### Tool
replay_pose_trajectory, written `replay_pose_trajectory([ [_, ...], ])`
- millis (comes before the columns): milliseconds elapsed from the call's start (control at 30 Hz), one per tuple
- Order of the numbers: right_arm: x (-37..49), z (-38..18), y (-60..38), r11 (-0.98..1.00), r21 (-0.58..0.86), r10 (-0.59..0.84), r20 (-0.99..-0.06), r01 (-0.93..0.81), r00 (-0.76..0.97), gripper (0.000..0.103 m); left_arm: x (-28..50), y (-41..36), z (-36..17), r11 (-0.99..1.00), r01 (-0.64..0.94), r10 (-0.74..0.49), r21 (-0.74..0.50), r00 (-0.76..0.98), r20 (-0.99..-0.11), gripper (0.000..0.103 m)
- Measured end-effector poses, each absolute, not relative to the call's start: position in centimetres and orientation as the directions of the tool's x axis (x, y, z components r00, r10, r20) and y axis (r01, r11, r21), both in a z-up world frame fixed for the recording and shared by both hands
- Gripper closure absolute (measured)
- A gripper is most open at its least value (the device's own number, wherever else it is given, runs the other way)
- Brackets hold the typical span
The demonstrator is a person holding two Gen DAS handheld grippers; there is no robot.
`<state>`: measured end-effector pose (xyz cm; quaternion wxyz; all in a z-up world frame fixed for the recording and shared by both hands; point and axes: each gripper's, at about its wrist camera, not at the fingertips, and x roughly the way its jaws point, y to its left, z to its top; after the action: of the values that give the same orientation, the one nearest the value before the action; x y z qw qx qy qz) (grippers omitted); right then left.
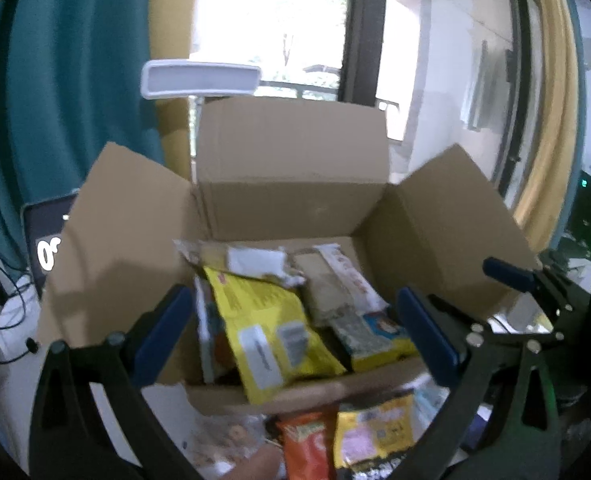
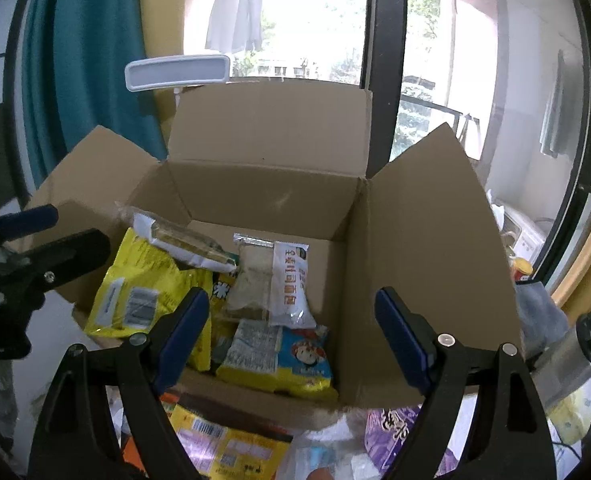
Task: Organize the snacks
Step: 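Move both grippers back out of the box toward the remaining packs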
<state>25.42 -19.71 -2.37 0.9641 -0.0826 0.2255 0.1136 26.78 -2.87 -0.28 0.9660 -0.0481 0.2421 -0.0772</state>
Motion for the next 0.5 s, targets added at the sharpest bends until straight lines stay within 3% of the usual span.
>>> replay_pose_trajectory([
  [200, 23.3, -2.5, -20.7, 0.966, -0.104, 0.169, -0.437, -0.236, 0.883, 0.016, 25.4, -4.0, -1.3, 0.963, 0.211, -0.266, -0.168, 0.843, -0.467, 0.000],
  [500, 21.0, -3.7, -23.0, 0.971, -0.104, 0.148, -0.449, -0.216, 0.881, 0.016, 22.3, -6.2, -2.2, 0.965, 0.231, -0.263, -0.125, 0.845, -0.466, 0.000],
])
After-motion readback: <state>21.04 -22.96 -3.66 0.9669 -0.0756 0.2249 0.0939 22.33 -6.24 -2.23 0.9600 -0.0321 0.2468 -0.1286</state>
